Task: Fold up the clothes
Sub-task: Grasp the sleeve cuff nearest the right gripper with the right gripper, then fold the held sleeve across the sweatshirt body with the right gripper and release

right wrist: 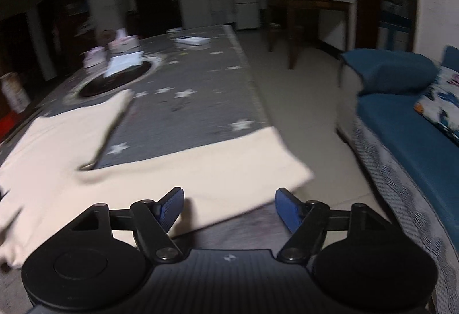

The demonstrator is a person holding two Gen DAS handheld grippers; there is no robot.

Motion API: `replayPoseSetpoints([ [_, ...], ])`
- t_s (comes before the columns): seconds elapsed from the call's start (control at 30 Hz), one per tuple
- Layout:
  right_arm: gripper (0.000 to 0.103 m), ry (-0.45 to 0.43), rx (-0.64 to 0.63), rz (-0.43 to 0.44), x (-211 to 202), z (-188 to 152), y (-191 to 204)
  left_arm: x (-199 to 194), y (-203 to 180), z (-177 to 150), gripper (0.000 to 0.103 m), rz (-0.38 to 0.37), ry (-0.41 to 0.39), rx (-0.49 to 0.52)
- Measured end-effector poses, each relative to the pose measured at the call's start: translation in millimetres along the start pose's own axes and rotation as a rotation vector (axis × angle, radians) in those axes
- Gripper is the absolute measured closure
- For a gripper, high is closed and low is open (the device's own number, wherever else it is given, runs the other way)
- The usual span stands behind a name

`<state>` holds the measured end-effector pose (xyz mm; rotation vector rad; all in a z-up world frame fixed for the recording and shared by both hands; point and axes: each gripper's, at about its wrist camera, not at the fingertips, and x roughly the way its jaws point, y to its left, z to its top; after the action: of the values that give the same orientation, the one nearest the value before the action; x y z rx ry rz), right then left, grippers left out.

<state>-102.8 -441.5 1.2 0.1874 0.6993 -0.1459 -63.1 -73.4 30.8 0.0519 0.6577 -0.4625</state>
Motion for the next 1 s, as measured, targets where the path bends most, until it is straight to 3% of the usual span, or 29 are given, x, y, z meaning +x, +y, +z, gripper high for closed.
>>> replayPoseSetpoints([
  [0.23, 0.046, -0.004, 0.131, -0.041, 10, 1, -37, 2, -5, -1, 0.026, -0.005, 0.013, 0.01],
  [0.33, 0.056, -0.008, 0.15, -0.013, 14, 3, -44, 2, -7, -2, 0.026, -0.006, 0.016, 0.012],
  [0.5, 0.081, -0.034, 0.11, -0.023, 15, 6, -39, 1, -10, -3, 0.026, -0.007, 0.018, 0.017],
  [0.63, 0.093, -0.047, 0.077, -0.045, 12, 9, -33, 0, -12, -4, 0.026, -0.012, 0.023, 0.025],
  [0.77, 0.096, -0.072, 0.09, 0.018, 0, 16, -28, 1, -19, -5, 0.024, -0.029, 0.028, 0.044],
  [1.0, 0.098, -0.125, 0.08, 0.221, -30, 48, 2, 3, -32, -11, 0.024, -0.061, 0.038, 0.084],
])
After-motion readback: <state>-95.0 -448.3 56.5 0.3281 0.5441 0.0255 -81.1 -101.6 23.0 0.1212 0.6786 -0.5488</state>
